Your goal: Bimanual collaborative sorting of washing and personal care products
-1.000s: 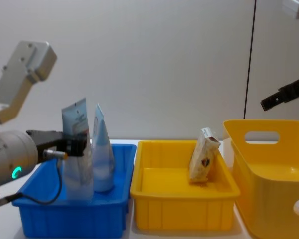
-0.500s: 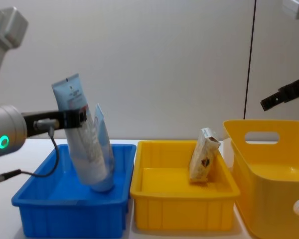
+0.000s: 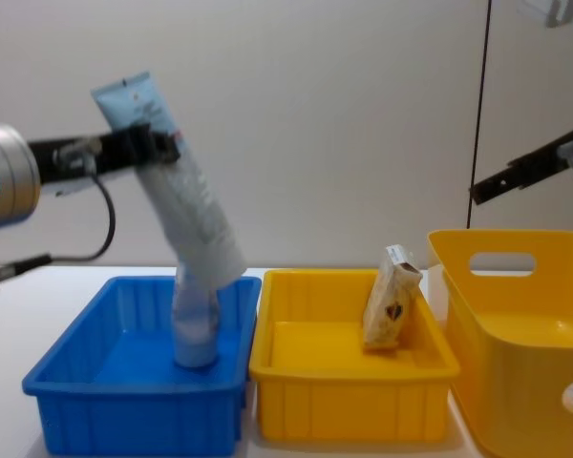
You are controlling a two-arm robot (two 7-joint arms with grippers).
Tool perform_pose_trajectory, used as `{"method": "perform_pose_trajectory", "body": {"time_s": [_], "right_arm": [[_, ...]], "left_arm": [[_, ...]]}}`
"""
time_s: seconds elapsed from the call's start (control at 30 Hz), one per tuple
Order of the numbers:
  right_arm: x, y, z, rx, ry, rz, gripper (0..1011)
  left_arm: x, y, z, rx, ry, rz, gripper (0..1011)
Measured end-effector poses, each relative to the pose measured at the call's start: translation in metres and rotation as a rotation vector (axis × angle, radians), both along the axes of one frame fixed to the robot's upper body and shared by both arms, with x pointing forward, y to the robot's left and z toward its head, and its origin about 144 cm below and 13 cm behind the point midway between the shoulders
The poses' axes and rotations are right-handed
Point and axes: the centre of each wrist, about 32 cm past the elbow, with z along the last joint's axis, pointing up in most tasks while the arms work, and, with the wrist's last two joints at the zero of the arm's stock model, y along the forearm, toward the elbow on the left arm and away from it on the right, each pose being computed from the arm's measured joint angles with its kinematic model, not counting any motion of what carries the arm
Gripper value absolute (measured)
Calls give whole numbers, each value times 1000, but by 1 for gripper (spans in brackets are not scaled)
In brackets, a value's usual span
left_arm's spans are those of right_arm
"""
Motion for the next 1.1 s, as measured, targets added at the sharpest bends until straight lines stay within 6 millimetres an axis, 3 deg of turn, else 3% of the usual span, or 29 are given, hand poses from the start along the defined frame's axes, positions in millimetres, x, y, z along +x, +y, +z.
{"method": "perform_pose_trajectory", "body": {"time_s": [0.57,1.1], "right_arm": [[6,6,4,36,-11,206,1004],[4,16,17,47,-30,317,1004]], "left_arm": [[-9,-5,40,-223,-60,-164,222],[-10,-14,45,-237,-73,-190,222]]}}
